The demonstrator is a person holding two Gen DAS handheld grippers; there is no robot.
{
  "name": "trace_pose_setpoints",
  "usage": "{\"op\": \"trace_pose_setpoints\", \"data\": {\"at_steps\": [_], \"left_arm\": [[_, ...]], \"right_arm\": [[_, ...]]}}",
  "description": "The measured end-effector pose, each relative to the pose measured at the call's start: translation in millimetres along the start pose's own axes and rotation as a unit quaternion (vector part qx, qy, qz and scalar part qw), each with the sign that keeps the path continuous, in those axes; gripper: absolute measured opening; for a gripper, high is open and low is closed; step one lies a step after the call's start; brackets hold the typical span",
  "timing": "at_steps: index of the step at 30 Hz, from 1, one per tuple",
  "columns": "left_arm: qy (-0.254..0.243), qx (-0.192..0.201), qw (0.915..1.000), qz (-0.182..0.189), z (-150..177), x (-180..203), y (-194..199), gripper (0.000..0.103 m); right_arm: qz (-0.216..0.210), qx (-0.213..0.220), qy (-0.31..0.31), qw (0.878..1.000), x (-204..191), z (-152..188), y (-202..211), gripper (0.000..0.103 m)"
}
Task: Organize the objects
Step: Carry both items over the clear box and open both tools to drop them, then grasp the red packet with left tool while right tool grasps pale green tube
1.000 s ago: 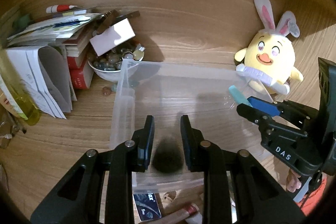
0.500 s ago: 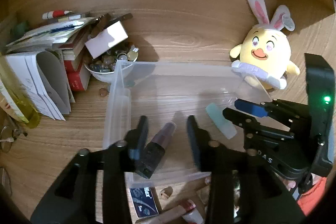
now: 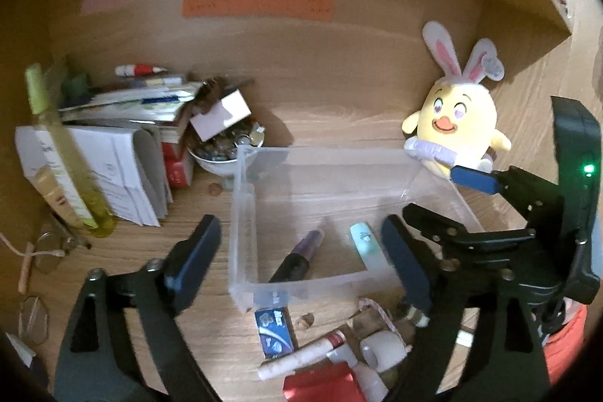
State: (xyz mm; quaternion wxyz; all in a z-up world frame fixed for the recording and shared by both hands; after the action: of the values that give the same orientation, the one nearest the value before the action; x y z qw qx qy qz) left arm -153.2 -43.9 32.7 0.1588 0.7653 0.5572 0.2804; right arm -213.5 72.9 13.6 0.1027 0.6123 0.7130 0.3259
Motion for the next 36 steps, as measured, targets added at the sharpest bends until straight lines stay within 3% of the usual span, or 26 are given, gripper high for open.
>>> {"op": "trace_pose_setpoints", "data": {"at_steps": [8,14,36], "left_arm": [[-0.001,0.004,1.0000,-0.009,16,-6,29,0.099],[0.001,-0.011,0.9998,-0.016,37,-12,37,0.099],[0.050,-0.109,0.9923,0.030,116,-7,4,0.099]], "right_arm": [[-0.006,0.050,-0.006,0.999,2,8,54,0.083],[-0.005,0.057,-0.015,0.998,8,30,71,0.084],[-0.005,-0.042,-0.009,0.999,9,126,40,0.084]]}}
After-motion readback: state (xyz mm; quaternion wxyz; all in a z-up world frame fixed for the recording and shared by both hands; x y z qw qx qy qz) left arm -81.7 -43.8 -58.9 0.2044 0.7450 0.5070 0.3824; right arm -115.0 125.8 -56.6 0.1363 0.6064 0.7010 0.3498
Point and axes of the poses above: each gripper's, at about its wrist camera, not at the fingertips, and y roughly against the way its jaws point, x to its right, z to its underside, the point moved 5 cm from there along -y, roughly the way its jaws point, and after that the axes turned 14 degrees about z, right-handed, at the moved point
